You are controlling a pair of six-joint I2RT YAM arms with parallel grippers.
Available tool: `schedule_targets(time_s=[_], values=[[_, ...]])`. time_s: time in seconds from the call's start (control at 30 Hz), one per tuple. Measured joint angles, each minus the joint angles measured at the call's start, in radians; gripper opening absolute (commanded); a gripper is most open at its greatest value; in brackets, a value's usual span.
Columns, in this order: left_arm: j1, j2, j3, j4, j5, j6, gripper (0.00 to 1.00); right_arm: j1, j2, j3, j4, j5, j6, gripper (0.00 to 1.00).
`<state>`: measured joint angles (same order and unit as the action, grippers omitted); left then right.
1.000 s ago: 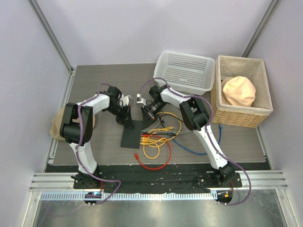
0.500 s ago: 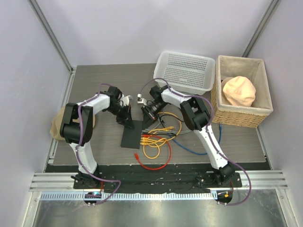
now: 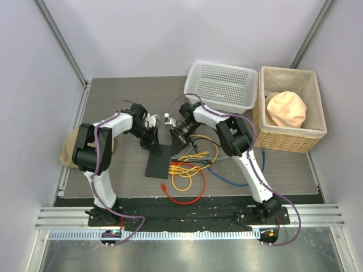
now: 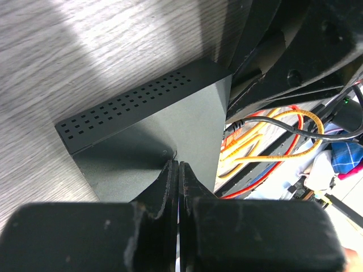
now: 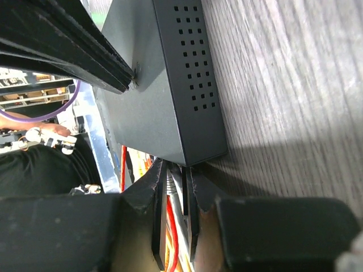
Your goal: Pull the plug from the switch port
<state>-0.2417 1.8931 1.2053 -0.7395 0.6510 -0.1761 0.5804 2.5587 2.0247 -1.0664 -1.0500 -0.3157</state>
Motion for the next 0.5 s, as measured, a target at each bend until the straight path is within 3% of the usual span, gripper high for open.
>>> schedule_targets(time_s=[0.23,0.5], values=[[-0.005,0.000,0.000,0.002,0.000,0.000,0.00,-0.004,0.013,0.035,-0.032,0.021,0.016,0.01],[-0.007,0.000,0.000,0.003,0.003,0.000,0.00,-0.008,-0.041,-0.055,0.026,0.040,0.013,0.01]])
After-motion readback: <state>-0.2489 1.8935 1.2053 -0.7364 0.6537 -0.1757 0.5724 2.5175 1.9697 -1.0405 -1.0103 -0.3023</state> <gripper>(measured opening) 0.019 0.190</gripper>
